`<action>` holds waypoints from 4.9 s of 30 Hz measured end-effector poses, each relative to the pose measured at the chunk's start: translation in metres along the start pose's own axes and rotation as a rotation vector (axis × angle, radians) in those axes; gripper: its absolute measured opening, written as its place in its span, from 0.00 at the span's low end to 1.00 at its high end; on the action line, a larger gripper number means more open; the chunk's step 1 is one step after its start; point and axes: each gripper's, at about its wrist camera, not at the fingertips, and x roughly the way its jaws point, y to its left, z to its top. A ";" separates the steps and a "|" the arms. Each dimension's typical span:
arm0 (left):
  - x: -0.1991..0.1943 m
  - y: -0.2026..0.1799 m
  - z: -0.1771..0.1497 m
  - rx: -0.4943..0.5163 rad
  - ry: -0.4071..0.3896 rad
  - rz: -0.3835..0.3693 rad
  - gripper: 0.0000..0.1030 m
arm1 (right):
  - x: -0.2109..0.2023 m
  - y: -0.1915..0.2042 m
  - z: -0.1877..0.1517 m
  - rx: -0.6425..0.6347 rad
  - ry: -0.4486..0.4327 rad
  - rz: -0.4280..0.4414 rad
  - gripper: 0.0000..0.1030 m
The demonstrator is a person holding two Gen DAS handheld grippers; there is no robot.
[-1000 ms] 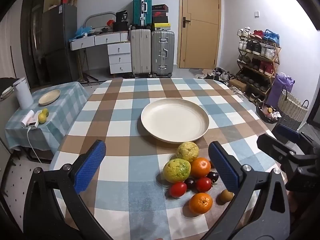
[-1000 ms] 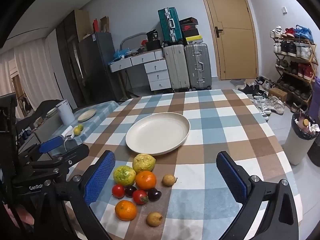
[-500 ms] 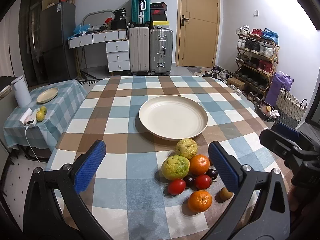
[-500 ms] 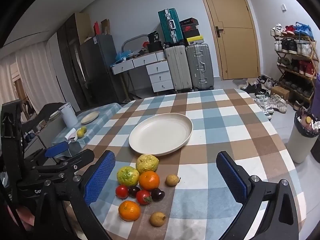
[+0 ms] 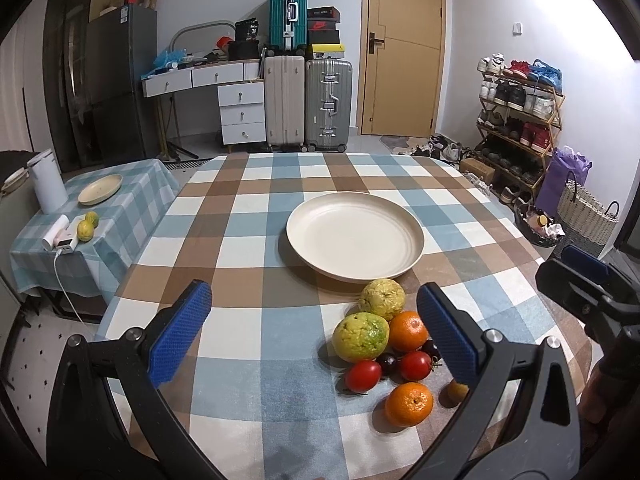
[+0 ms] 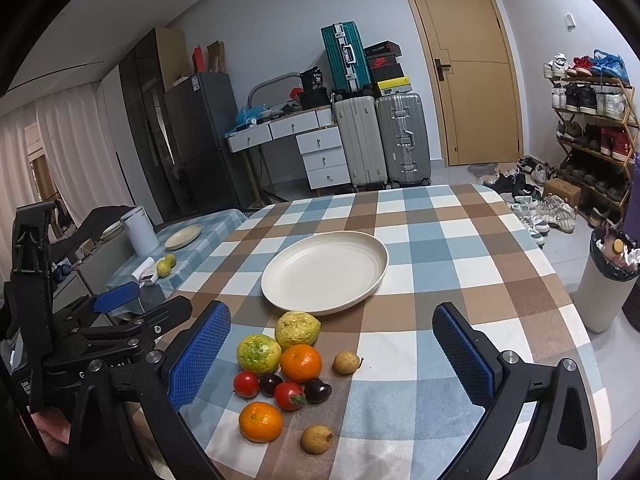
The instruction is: Organize fruits
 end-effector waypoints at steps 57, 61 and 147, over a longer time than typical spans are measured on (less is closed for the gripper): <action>0.065 0.013 -0.016 -0.086 0.158 -0.196 0.99 | 0.022 -0.010 -0.004 0.020 0.069 0.036 1.00; 0.086 0.014 -0.019 -0.096 0.203 -0.233 0.99 | 0.032 -0.015 -0.003 0.036 0.081 0.039 1.00; 0.158 0.074 0.051 -0.277 0.230 -0.483 0.46 | 0.146 -0.023 0.029 0.182 0.334 0.349 0.48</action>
